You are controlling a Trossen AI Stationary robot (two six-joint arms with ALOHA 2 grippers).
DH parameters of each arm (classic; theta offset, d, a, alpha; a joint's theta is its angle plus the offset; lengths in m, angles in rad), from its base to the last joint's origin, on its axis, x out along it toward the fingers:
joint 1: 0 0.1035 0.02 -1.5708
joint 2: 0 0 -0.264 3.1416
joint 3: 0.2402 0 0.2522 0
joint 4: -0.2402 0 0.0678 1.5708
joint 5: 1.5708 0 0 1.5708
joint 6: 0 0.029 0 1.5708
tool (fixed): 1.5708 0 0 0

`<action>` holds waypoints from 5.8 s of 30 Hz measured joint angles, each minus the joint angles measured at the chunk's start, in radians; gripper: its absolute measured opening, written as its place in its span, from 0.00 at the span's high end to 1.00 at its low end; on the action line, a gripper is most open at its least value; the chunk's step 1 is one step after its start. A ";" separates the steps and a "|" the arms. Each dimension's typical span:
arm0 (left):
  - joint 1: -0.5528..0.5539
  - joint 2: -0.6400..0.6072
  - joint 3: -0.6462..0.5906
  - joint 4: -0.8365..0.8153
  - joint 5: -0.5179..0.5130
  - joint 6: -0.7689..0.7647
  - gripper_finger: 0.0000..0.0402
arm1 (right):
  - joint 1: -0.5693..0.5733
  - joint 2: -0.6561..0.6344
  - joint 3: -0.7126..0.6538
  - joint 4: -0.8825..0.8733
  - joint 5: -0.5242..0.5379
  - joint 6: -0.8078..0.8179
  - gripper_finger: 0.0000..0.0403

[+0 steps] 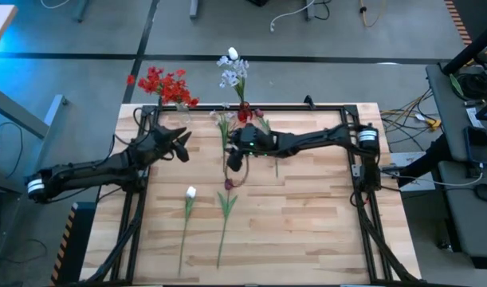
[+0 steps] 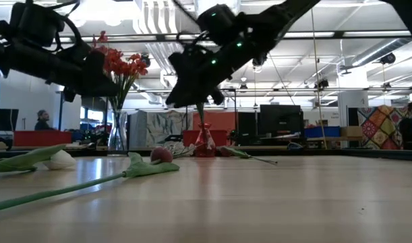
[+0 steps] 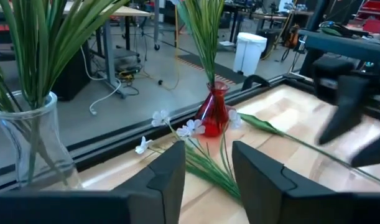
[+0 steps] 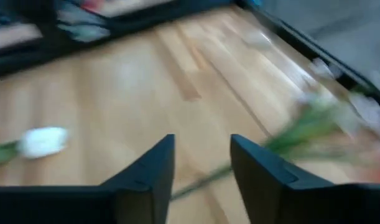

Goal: Sort flowers into vase by color
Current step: Put the white flowers into the red vase

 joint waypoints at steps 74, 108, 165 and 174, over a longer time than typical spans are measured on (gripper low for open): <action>-0.001 -0.072 -0.116 0.089 0.036 -0.042 0.81 | -0.053 0.376 0.633 -0.943 -0.100 -0.060 0.54; -0.001 -0.070 -0.116 0.083 0.036 -0.060 0.81 | -0.048 -0.188 -0.013 -0.309 -0.051 -0.195 0.97; -0.001 -0.069 -0.117 0.091 0.037 -0.007 0.81 | -0.488 0.105 -0.175 1.060 -0.395 -0.170 0.96; -0.001 -0.068 -0.116 0.090 0.037 -0.007 0.81 | -0.488 0.106 -0.177 1.024 -0.395 -0.175 0.74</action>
